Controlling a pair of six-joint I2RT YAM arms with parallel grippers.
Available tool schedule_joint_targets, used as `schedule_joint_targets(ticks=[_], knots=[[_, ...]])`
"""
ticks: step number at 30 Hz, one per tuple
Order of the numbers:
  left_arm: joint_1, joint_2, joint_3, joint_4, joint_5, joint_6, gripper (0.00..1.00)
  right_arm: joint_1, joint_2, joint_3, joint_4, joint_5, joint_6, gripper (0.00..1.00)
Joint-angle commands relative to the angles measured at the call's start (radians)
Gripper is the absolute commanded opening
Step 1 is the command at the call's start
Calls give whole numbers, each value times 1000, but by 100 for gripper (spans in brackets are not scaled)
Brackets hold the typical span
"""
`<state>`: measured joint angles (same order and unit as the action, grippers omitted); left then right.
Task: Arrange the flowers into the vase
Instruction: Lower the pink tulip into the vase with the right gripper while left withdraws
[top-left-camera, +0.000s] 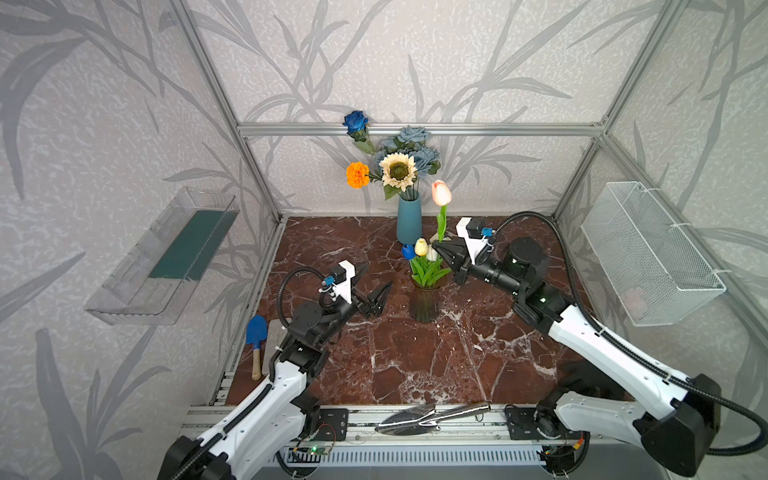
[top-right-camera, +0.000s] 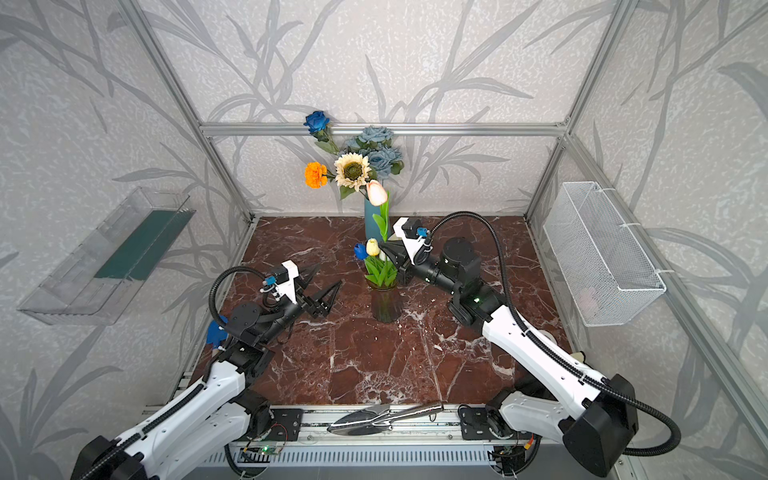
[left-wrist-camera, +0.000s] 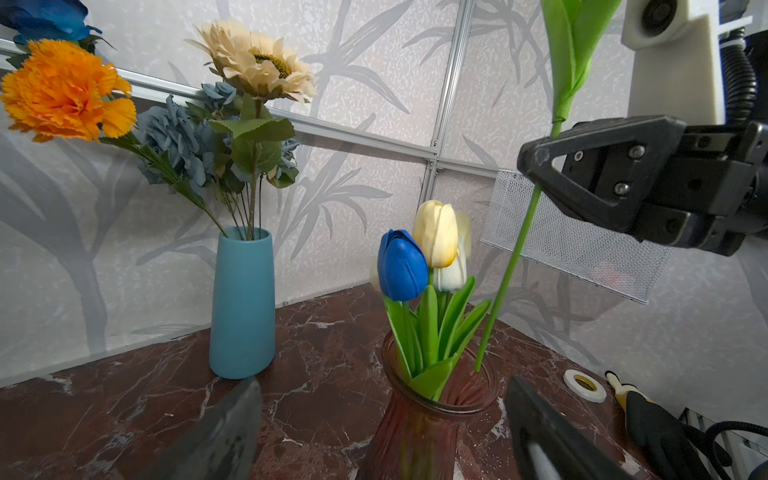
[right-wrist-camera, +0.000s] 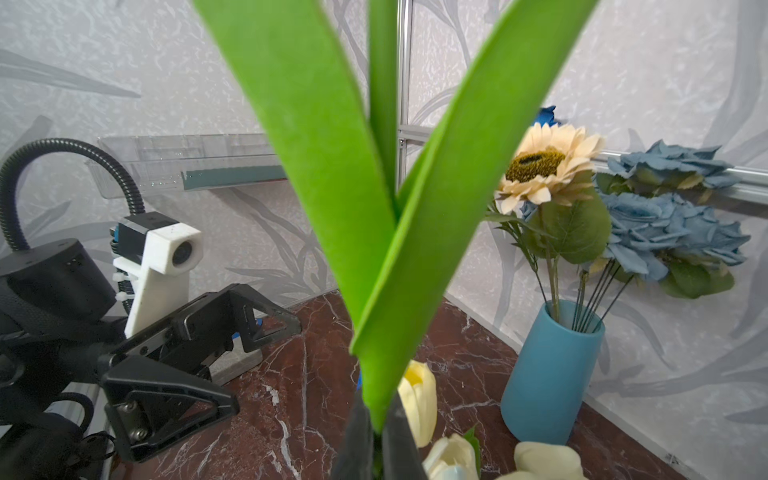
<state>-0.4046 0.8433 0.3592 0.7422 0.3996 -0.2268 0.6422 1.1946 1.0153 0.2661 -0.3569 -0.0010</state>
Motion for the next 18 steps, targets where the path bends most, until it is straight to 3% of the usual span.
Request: schedule_joint_targets(ticks=[1,12,16,18], knots=[[0,16,35,55,18,24,92,-3,12,-12,106,21,-19,0],[0,34,20,41,-5,46,92,-3,35,-247,326,-41,-10,0],[0,39,15,35,-7,57,92,-2,51,-311,391,-53,1,6],[0,43,15,36,-5,58,92,-2,54,-318,385,-55,-7,18]])
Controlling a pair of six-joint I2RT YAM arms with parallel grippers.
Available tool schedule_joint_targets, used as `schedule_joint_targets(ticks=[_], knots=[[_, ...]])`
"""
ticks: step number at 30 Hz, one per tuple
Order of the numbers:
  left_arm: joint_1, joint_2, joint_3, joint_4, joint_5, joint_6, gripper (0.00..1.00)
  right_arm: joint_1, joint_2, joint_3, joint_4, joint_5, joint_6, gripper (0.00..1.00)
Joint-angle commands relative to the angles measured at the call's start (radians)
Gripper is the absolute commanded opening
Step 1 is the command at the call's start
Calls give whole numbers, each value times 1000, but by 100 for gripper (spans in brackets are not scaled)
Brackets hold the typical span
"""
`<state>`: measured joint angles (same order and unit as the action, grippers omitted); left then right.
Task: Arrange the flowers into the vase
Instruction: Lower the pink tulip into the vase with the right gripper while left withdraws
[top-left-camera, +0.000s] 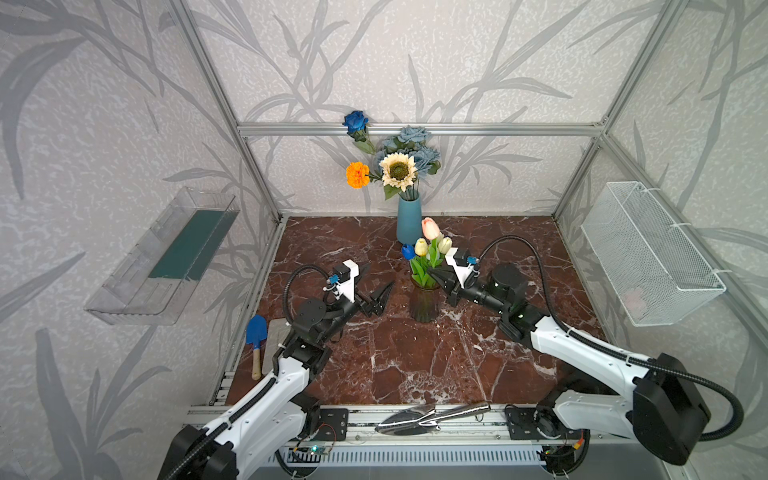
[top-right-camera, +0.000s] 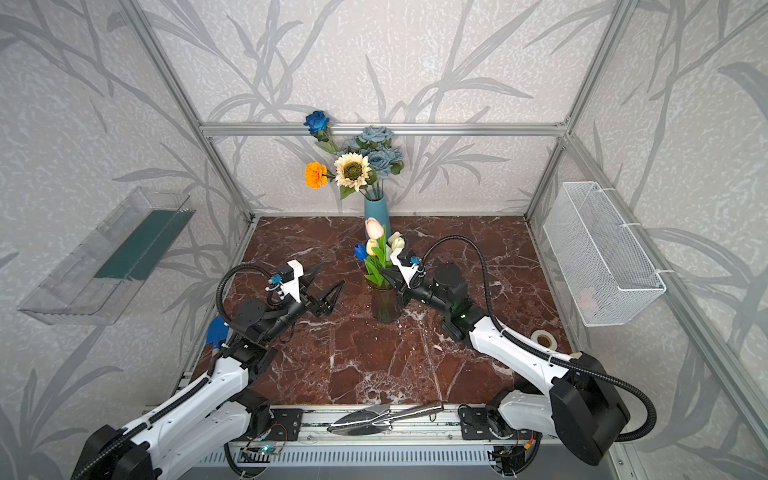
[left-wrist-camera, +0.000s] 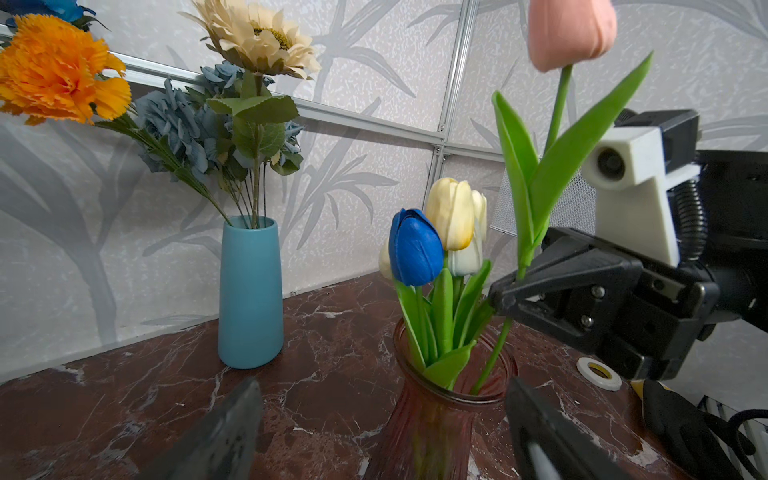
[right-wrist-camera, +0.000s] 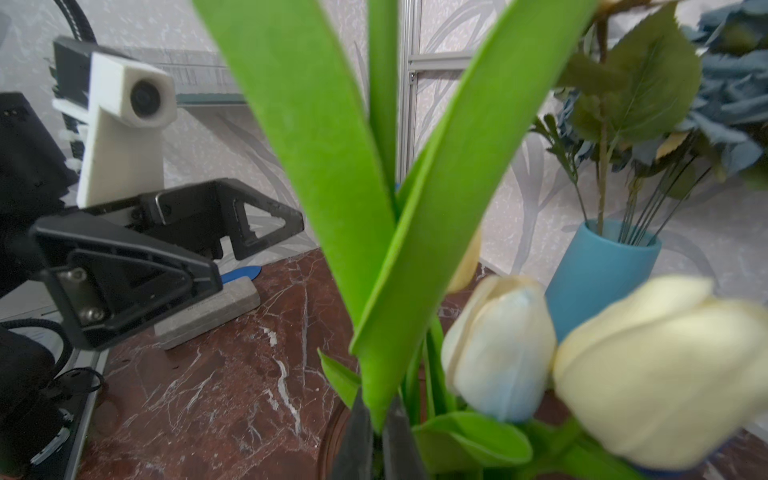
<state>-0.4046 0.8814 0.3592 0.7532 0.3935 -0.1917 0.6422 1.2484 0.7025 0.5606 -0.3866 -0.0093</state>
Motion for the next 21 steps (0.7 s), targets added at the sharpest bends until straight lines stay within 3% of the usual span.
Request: schedule_joint_targets(ticks=[1,3,6,12,17,21], knots=[[0,9,12,28,1,23,92,-2,1,-9,93,-20,0,24],[0,22,9,40,4,26,92,-3,-5,-20,88,-4,-6,38],[0,33,10,46,15,26,92,-2,-42,-29,66,2,-7,49],[0,50,1,4,63,64,98,-1,-164,-41,-50,50,-22,59],[0,16,-53,-4,51,84,100,-2,-286,-119,-94,117,-28,75],[0,-6,-87,-5,36,96,100,-3,-265,-214,-38,140,-42,81]])
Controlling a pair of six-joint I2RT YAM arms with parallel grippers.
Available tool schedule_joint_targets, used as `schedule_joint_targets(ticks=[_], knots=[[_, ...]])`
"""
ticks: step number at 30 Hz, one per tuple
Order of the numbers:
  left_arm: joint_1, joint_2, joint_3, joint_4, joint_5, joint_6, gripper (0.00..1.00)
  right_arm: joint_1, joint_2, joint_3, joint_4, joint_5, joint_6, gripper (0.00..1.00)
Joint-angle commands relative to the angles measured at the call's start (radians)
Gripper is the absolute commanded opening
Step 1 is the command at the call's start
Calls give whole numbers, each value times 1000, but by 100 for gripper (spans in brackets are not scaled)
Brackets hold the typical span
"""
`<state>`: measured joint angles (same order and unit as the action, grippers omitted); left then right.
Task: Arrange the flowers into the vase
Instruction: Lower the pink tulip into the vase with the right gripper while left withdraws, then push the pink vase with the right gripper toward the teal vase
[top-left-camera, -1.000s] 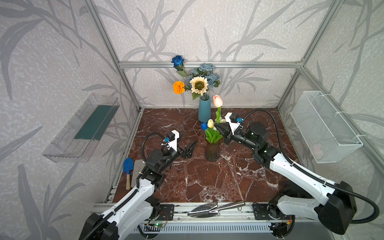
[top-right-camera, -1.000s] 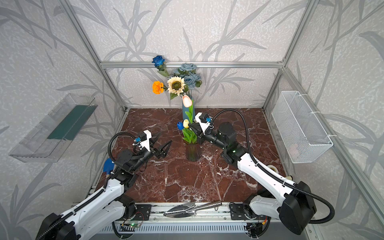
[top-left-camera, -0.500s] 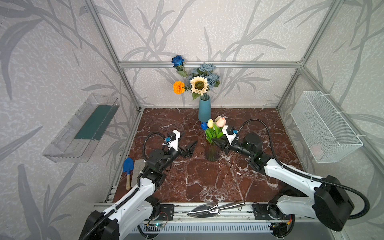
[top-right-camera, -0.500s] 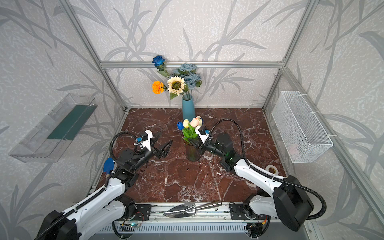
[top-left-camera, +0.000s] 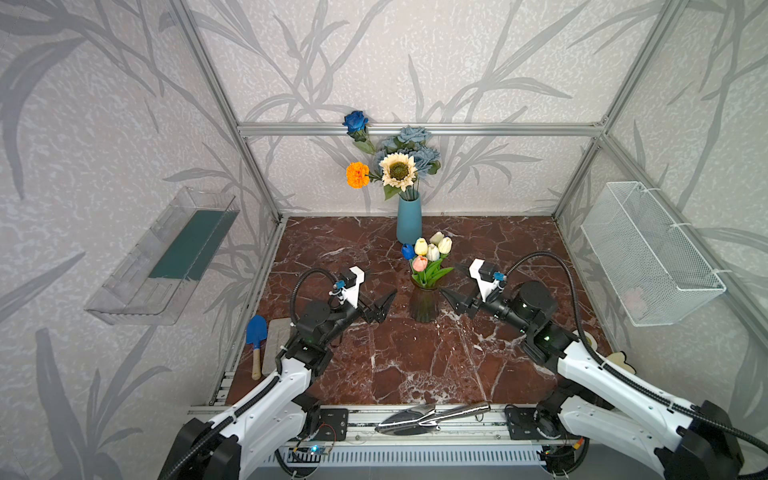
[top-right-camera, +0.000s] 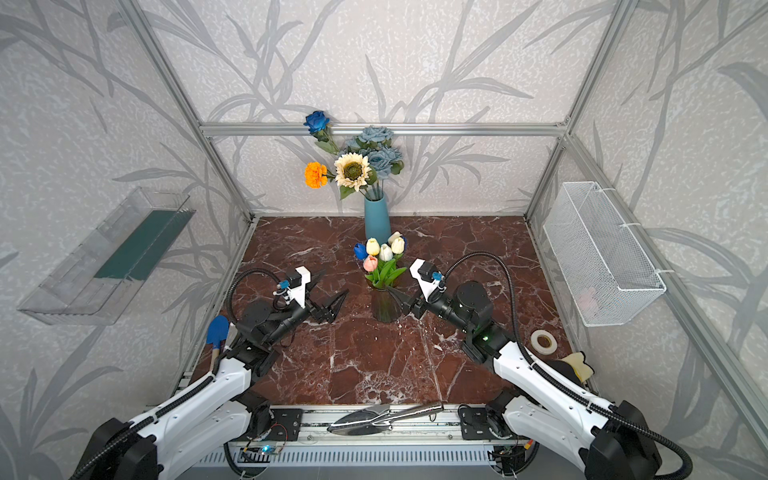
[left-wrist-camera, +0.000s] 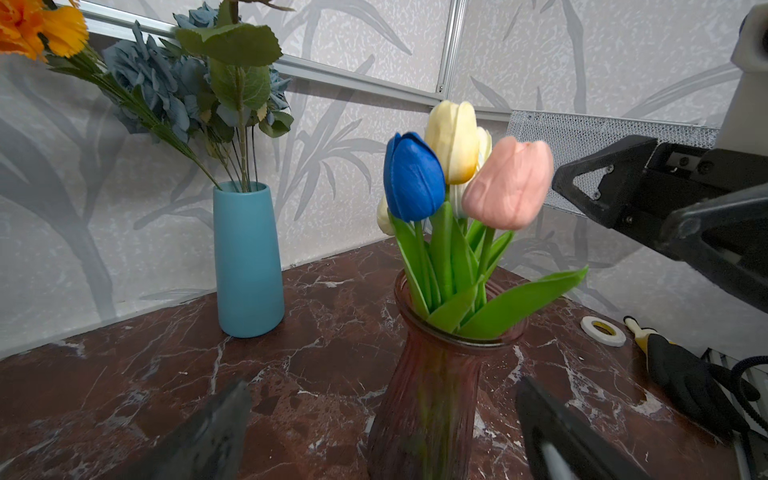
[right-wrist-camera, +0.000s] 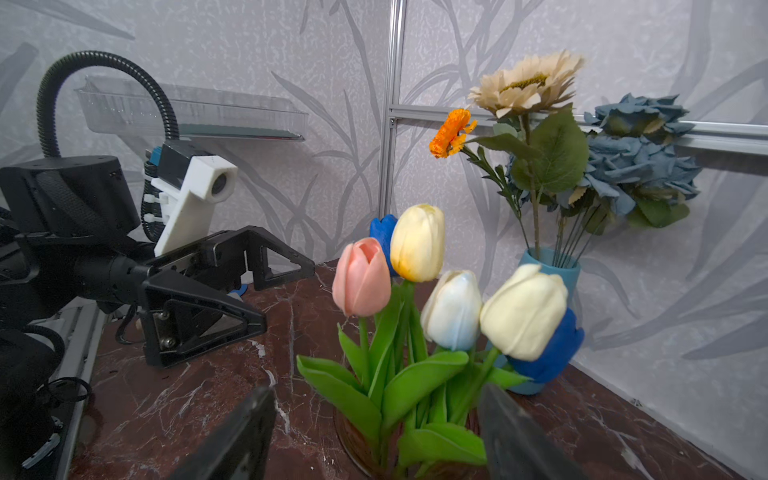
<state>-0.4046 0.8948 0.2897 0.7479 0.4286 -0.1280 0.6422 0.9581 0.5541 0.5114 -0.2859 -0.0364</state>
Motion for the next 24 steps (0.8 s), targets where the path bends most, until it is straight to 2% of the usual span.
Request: schedule_joint_targets(ticks=[1,4,5,9,15,24], knots=[[0,-21,-21,0,1,35,100,-3,42,-95,64,34,-13,82],[0,-18,-25,-1,1,45,100,-3,131,-137,192,-9,-16,85],[0,-16,-23,-1,5,49,100,-2,169,-138,219,-24,-18,100],[0,-10,-22,-2,8,59,100,-3,294,-149,406,-22,-6,99],[0,10,-22,15,15,56,100,-3,467,-117,580,-4,-19,99],[0,36,-14,35,26,52,99,-3,657,-10,721,-35,10,99]])
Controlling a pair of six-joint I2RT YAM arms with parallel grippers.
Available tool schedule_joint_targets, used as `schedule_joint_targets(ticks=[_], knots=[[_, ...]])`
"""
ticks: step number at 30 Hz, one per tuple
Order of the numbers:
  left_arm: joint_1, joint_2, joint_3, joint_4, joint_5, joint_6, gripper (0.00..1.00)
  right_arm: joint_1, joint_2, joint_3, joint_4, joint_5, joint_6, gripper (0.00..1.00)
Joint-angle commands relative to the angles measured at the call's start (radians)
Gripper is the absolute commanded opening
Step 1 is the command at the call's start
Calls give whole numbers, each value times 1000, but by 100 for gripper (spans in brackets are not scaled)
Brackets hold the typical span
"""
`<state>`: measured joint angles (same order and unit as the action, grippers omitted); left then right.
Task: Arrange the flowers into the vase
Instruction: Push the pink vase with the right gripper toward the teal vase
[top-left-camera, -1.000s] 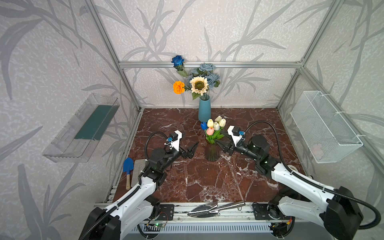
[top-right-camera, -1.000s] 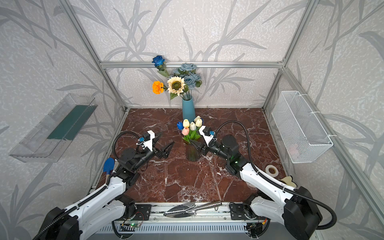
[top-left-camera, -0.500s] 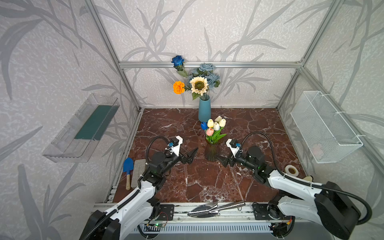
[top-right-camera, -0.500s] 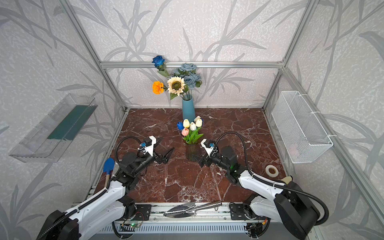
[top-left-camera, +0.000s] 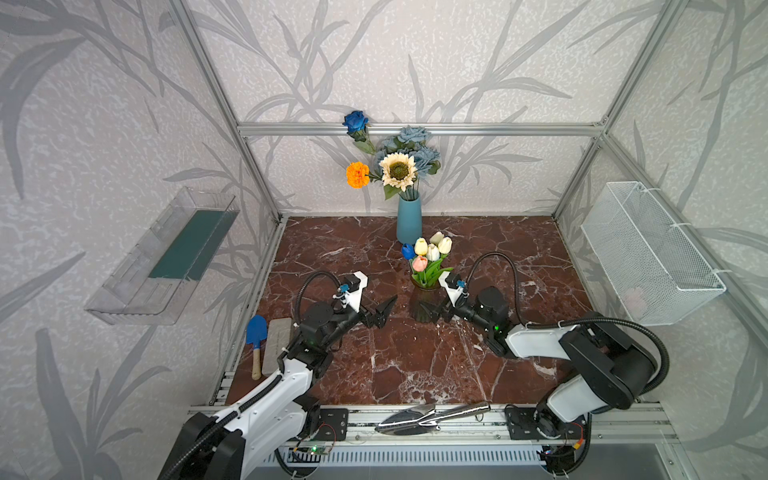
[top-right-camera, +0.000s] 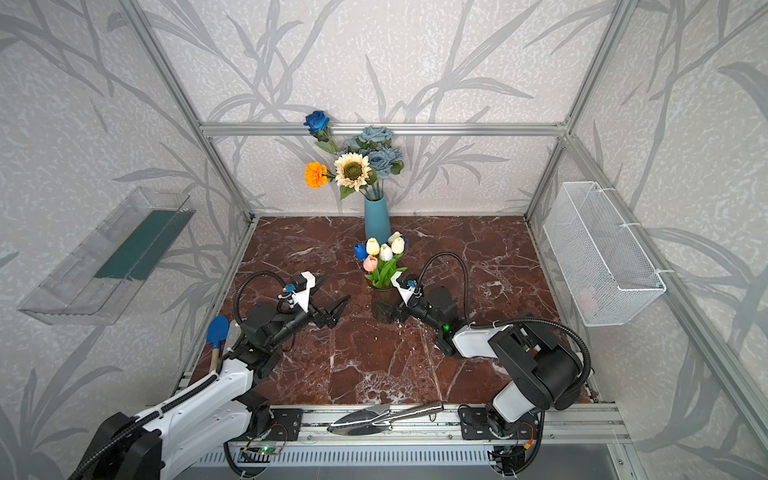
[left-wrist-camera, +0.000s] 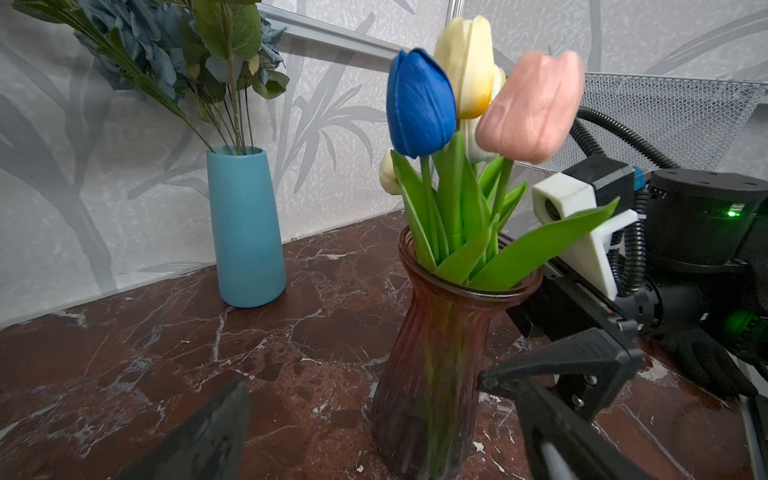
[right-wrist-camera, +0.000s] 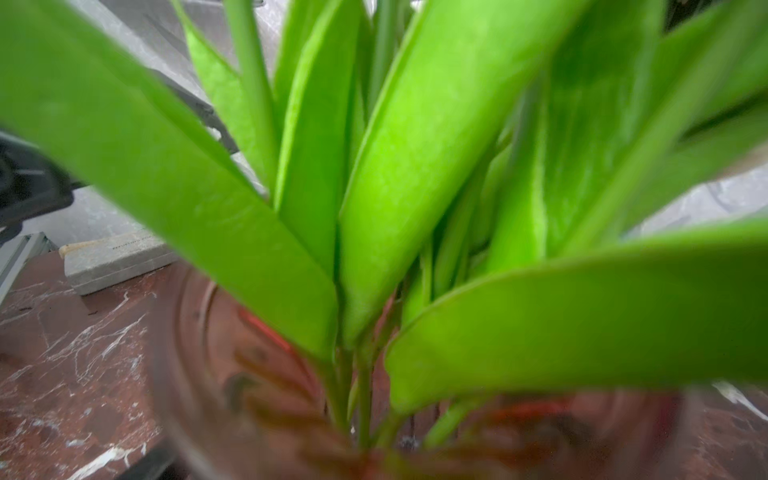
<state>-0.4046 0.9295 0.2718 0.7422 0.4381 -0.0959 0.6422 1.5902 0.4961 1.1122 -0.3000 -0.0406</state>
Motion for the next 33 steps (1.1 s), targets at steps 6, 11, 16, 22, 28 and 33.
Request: schedule_joint_targets(ticks=[6,11,16,22,28,33], knots=[[0,2,4,33,6,26,99,-3,84,91,156,-19,24,94],[0,5,11,28,0,31,100,-3,91,93,157,-12,23,73],[0,36,20,51,-3,35,100,-9,88,90,153,-21,18,58],[0,87,33,110,-4,31,100,-51,89,86,211,-42,63,39],[0,146,60,166,19,30,100,-134,73,128,194,-80,81,27],[0,190,87,197,25,41,100,-224,86,215,132,-87,44,25]])
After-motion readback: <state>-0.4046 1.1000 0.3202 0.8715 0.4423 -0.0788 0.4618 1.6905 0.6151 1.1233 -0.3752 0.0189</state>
